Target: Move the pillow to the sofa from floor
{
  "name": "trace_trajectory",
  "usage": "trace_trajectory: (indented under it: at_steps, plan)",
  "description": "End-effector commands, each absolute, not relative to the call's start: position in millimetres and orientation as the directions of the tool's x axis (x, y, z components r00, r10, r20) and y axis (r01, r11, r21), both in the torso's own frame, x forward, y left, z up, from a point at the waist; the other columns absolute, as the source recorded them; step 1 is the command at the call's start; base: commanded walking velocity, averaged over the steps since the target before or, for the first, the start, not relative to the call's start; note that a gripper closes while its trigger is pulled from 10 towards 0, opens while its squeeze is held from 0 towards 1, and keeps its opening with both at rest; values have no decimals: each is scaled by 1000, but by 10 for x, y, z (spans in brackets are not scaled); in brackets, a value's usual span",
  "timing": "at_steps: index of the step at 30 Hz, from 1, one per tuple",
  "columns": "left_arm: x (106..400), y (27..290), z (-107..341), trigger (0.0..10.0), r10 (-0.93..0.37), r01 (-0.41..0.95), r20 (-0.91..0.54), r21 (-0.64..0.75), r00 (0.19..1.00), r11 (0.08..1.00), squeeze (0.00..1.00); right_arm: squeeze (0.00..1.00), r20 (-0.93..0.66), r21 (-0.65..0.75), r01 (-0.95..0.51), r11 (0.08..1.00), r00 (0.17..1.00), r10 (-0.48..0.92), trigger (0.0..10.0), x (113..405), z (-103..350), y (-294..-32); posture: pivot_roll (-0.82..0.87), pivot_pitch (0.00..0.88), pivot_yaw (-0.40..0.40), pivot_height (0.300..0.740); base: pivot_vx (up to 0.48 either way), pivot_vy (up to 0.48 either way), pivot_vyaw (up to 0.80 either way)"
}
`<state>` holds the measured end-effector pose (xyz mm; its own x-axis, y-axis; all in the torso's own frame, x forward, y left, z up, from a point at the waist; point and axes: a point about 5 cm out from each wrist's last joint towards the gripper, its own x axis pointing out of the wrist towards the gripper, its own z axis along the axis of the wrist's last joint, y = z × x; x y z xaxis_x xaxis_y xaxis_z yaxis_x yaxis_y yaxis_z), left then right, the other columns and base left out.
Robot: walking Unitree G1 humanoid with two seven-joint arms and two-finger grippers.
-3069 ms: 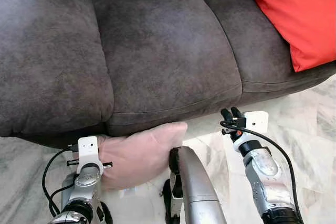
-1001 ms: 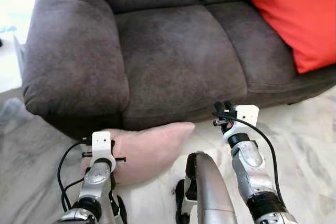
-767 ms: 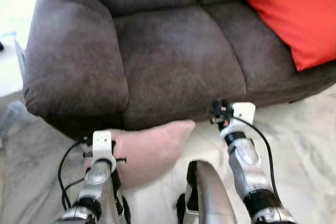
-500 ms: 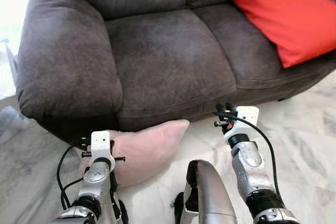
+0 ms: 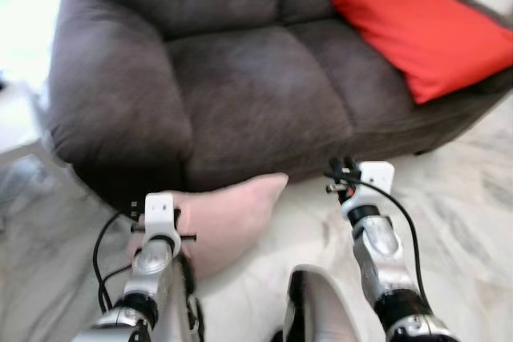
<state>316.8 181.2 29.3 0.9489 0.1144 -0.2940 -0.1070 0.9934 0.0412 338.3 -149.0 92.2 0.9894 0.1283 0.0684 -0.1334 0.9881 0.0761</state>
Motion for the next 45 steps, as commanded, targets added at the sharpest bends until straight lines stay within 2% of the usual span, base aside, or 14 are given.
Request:
trace_trajectory:
  at_steps: [1, 8, 18, 27, 35, 45]
  plan:
    - [3196, 1920, 376, 10000, 155, -145, -240, 57, 958, 988, 0, 0, 26, 83, -85, 993, 996, 83, 10000, 3311, 793, -1634, -25, 81, -34, 546, -435, 0, 0]
    - [3199, 1921, 380, 10000, 156, -146, -238, 56, 959, 988, 0, 0, 30, 52, -107, 993, 994, 105, 10000, 3308, 793, -1613, -22, 92, -36, 546, -125, 0, 0]
    - [3179, 1940, 359, 10000, 177, -166, -246, 66, 953, 984, 0, 0, 28, 54, -124, 991, 992, 123, 10000, 3292, 771, -1584, -18, 108, -40, 546, -87, 0, 639]
    - [3161, 1946, 361, 10000, 161, -151, -228, 60, 960, 987, 0, 0, 14, 82, -119, 990, 993, 118, 10000, 3289, 743, -1598, -16, 114, -43, 546, 0, 0, 0]
    - [3167, 1876, 418, 10000, 69, -56, -175, 76, 982, 995, 0, 0, 13, 74, -127, 989, 992, 126, 10000, 3260, 723, -1622, -16, 114, -43, 546, 0, 0, 0]
    - [3186, 1850, 495, 10000, 62, -52, -126, 83, 990, 995, 0, 0, 24, 79, -114, 990, 993, 112, 10000, 3241, 720, -1639, -17, 111, -41, 546, 0, 0, 0]
